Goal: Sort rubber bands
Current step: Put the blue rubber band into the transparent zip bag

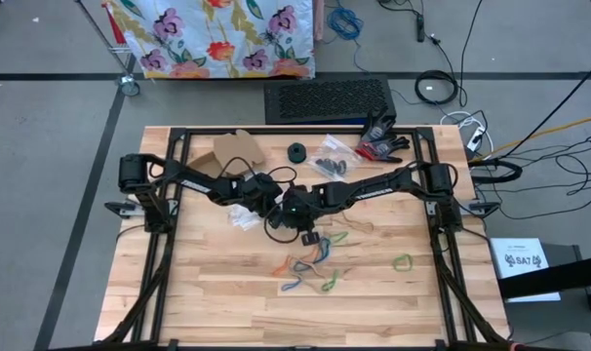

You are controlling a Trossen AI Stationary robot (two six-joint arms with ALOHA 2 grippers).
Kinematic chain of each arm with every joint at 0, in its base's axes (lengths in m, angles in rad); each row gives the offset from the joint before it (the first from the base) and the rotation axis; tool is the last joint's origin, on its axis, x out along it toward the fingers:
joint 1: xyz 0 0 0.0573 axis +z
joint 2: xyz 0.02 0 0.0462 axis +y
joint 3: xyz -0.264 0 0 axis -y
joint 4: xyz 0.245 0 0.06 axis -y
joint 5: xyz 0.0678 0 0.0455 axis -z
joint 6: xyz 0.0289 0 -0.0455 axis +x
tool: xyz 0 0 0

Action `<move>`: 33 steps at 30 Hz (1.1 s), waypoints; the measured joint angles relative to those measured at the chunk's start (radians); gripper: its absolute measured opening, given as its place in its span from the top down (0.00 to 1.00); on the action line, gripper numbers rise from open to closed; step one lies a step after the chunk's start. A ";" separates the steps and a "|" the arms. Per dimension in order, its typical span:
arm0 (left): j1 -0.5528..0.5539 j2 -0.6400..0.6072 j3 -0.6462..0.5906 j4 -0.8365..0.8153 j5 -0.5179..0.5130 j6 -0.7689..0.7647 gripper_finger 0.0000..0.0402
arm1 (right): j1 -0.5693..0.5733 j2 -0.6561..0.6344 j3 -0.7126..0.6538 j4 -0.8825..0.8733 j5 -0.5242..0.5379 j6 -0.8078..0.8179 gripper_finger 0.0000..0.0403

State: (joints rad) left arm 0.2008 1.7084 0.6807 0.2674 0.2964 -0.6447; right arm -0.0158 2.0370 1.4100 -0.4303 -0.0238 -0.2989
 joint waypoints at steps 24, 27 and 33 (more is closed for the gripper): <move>0.034 -0.074 0.005 0.096 0.025 0.022 1.00 | 0.040 -0.066 -0.002 -0.123 -0.107 0.052 1.00; 0.023 -0.114 0.004 0.091 0.046 0.080 1.00 | 0.029 -0.124 -0.003 -0.119 -0.091 0.061 1.00; 0.020 -0.230 0.004 0.032 -0.050 0.093 1.00 | 0.032 -0.224 -0.002 -0.160 -0.034 0.086 1.00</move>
State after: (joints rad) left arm 0.2213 1.4786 0.6846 0.2991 0.2468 -0.5517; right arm 0.0165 1.8128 1.4078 -0.5907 -0.0580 -0.2128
